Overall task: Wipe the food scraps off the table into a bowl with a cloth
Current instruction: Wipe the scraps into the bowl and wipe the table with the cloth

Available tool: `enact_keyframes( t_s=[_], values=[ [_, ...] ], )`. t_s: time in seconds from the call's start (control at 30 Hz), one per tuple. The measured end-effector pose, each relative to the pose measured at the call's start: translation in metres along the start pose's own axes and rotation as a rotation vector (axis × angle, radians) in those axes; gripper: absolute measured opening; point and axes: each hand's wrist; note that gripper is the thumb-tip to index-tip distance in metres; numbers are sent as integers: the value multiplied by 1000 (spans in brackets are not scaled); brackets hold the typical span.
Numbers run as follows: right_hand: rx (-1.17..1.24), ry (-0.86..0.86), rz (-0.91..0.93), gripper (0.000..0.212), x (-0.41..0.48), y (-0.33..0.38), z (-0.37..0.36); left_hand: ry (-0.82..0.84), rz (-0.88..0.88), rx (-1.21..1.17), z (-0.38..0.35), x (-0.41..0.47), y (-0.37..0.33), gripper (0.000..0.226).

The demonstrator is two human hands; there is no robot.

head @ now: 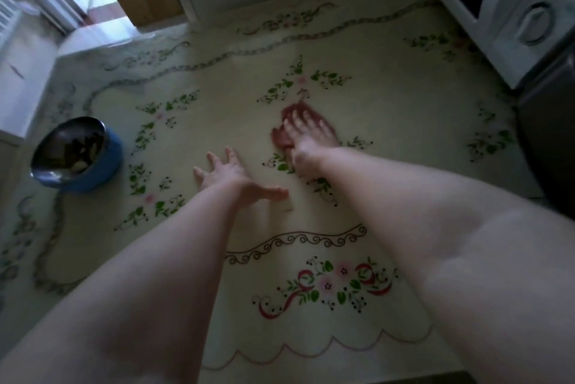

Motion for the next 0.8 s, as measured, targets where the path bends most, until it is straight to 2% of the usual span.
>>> enact_keyframes(
  t_s=[0.13,0.2,0.37,0.53,0.67,0.8],
  values=[
    [-11,28,64,65,-45,-18,-21,-5,-1,1,-1,-2,1,145],
    [-6,39,34,64,-64,-34,-27,-9,-24,-32,-2,-6,4,143],
    [145,42,-263,67,-95,-68,-31,43,-114,-7,2,-25,41,137],
    [65,-38,-441,69,-95,-58,-33,46,2,-68,-10,-61,94,131],
    [26,-87,-439,66,-81,-15,-40,77,54,-53,-13,-64,145,112],
    [-4,-76,-357,64,-66,58,-54,-21,79,64,-2,-59,201,73]
  ],
)
Point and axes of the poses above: each hand's wrist, its own x-axis towards the middle knuckle, its own z-axis out of the back of the hand, y = z × x, and after that the axes turned 11 degrees about -z, right-handed
